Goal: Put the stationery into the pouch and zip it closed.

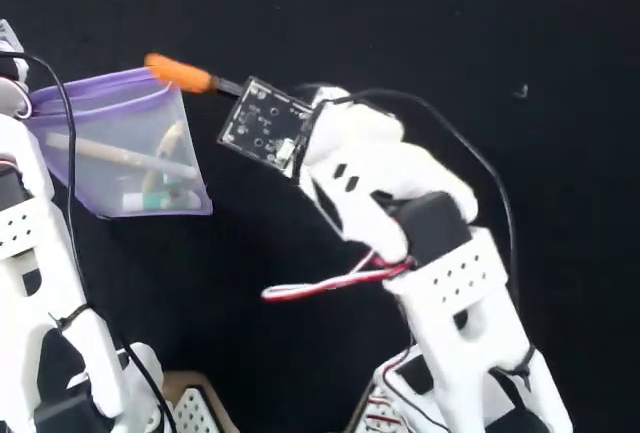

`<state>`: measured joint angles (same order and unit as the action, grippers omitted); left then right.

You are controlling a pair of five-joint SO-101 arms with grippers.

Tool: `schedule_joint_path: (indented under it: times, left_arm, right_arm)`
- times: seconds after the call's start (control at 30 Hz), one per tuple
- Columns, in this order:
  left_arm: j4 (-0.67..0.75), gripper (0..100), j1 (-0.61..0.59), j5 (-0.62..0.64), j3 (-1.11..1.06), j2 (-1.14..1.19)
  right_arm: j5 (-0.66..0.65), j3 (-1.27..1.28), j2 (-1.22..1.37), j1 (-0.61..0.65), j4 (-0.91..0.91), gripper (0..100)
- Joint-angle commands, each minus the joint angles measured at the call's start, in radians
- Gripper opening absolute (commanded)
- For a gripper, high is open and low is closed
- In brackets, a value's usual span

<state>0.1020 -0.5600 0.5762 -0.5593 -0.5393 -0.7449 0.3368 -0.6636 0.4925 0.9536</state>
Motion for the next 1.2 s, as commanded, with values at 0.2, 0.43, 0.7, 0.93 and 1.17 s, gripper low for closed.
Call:
schedule_joint_path:
  times: [0.2, 0.43, 0.7, 0.93, 1.17]
  left_arm:
    - [0.017, 3, 0.024, 0.008, 0.053, -0.005]
    - [0.018, 3, 0.024, 0.008, 0.053, -0.005]
    - [0.017, 3, 0.044, 0.008, 0.044, -0.005]
    - [0.023, 3, 0.073, 0.006, 0.027, -0.005]
    - [0.023, 3, 0.071, 0.006, 0.027, -0.005]
  right_arm:
    - [0.367, 0.119, -0.036, 0.176, -0.606, 1.1]
    - [0.528, 0.329, -0.031, 0.256, -1.033, 1.1]
    - [0.66, 0.329, 0.015, 0.264, -1.215, 1.1]
    - [0.822, 0.282, 0.265, 0.264, -1.335, 1.1]
    - [0.93, 0.179, 0.464, 0.264, -1.335, 1.1]
